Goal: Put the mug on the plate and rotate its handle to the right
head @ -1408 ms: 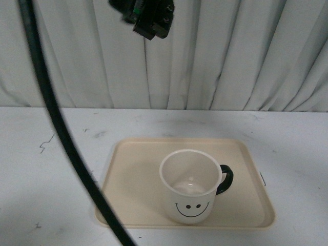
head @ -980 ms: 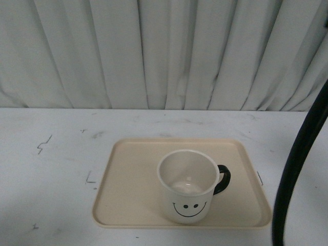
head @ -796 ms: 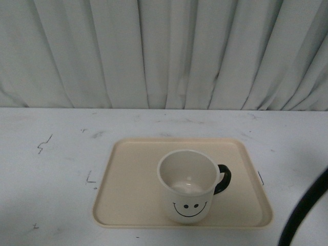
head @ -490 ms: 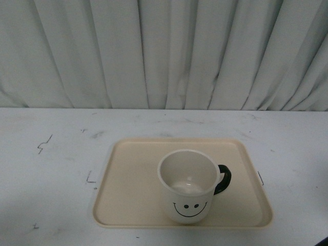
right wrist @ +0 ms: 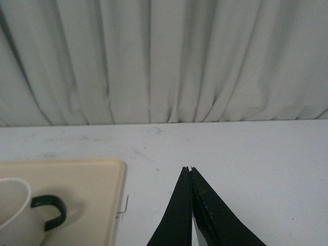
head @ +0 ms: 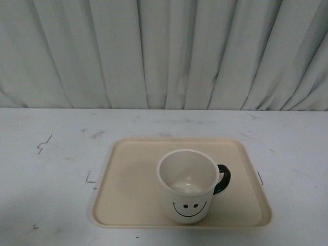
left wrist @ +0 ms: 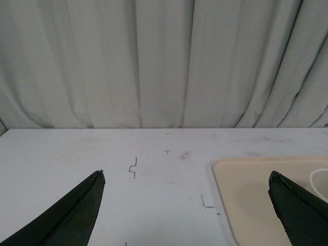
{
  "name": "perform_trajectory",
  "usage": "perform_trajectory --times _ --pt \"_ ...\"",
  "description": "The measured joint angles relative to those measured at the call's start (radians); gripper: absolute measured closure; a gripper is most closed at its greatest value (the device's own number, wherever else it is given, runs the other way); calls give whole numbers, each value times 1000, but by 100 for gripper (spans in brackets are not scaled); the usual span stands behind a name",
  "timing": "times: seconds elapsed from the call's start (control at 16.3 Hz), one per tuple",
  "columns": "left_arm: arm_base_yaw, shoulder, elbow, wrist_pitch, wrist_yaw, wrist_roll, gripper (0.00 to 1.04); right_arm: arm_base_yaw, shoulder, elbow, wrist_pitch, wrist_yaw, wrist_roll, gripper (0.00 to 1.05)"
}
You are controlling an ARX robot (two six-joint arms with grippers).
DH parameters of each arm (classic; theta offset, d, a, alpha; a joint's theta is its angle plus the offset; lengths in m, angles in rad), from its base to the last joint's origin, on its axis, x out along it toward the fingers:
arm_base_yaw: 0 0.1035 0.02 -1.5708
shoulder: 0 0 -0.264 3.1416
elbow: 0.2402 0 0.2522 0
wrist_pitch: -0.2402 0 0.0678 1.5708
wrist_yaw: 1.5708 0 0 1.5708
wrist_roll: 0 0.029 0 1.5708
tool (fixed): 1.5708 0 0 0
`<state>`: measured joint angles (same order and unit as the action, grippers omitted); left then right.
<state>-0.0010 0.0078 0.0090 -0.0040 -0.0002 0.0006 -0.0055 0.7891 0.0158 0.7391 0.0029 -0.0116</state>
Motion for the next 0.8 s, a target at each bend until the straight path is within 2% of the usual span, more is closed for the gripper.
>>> perform_trajectory --times 0.8 --pt "0 0 0 0 0 0 7 5 -445 -4 -392 -3 1 103"
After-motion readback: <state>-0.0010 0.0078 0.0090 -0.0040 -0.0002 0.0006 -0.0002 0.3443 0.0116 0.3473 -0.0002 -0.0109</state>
